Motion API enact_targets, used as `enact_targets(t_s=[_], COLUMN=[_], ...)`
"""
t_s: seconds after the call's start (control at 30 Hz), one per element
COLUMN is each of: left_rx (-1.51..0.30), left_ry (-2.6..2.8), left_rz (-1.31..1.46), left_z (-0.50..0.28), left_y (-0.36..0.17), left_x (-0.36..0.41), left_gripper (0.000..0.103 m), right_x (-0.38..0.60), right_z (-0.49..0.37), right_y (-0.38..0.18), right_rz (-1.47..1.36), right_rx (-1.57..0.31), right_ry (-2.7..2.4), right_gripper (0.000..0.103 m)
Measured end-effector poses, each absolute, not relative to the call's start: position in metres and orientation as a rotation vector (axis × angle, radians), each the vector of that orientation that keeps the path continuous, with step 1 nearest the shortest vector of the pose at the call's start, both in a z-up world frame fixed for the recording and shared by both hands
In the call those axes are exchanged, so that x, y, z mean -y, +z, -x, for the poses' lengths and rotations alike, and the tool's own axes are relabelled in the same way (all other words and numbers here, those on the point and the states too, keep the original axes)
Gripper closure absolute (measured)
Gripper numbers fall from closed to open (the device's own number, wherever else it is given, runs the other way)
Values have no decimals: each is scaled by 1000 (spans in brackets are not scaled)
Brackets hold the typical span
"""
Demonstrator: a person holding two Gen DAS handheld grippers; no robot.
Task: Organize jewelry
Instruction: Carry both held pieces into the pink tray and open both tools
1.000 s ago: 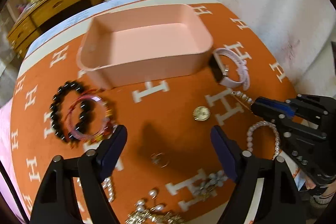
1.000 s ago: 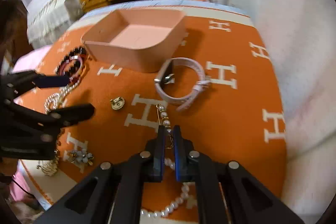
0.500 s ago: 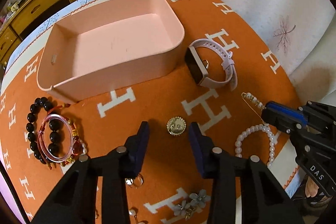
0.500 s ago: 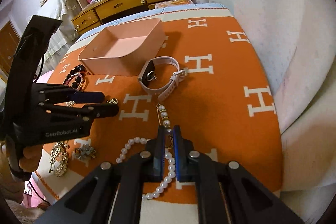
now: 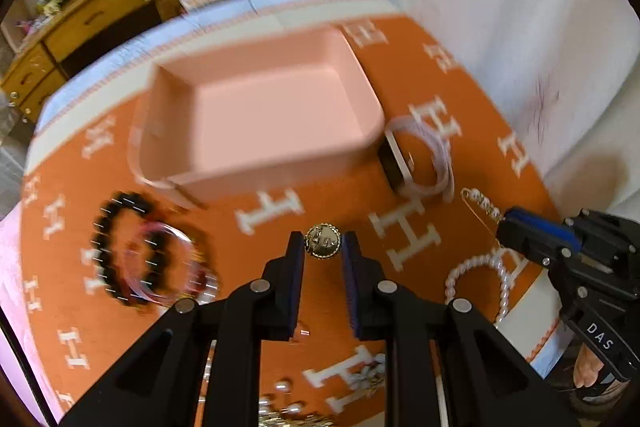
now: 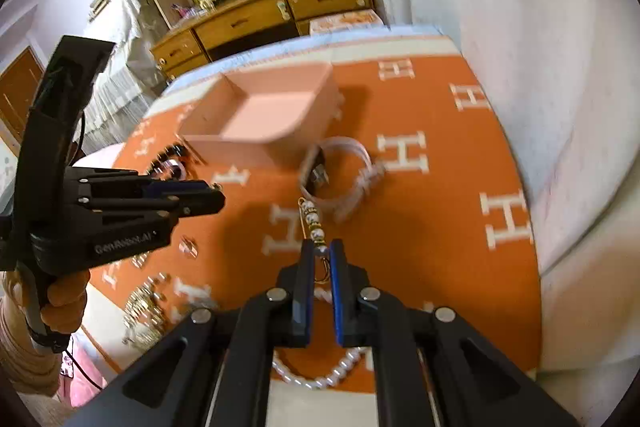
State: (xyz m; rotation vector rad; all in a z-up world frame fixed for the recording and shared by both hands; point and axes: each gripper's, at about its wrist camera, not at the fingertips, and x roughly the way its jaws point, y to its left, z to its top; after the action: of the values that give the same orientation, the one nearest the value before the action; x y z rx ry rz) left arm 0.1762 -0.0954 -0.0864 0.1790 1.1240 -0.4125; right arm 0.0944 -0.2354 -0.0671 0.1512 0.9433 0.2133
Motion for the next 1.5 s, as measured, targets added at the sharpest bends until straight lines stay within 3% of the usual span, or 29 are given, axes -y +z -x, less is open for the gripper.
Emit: enact_targets(t_s=[0.23,0.47,0.8,0.9,0.97,1.07,1.13,1.17,1.5], left_rx=[-1045,-1095,-1245,-1267,-1257,-1251,-1261,-1254,-1036], left_ry=[-295,-221,-200,-235,-238,-270,-308,-305,-297], left_rz=[-106,-124,-97,-29,-41,-48,-30,-33,-28], left_z=[-229,-291,-301,-296,-290,-282,-274,-271,-228], left_y=[-52,-80,-120,-120,-121,-120,-120,-119,-63], left_x=[51,44,46,40,42,45,48,51,37], left_gripper=[86,86,86,85,83,65,31,27,25], right_x=[215,193,172,169,168,169,171,172,188], right_z=[-133,-207,-257,-259,-258,-253,-250,-248,-210], right_y=[-30,-44,-73,-73,-72,-68,-65,-64,-41], right_rz=[-205,-285,-231,-227,-228,-217,-221,-226,-290], right_rx=[-872,-952,-1035,-1046,-1039,-1017,-1010,-1006,-969], right_ry=[238,242,160,162,161,150,150,153,170], right_gripper=[96,96,94,83,68,64,64,64,64])
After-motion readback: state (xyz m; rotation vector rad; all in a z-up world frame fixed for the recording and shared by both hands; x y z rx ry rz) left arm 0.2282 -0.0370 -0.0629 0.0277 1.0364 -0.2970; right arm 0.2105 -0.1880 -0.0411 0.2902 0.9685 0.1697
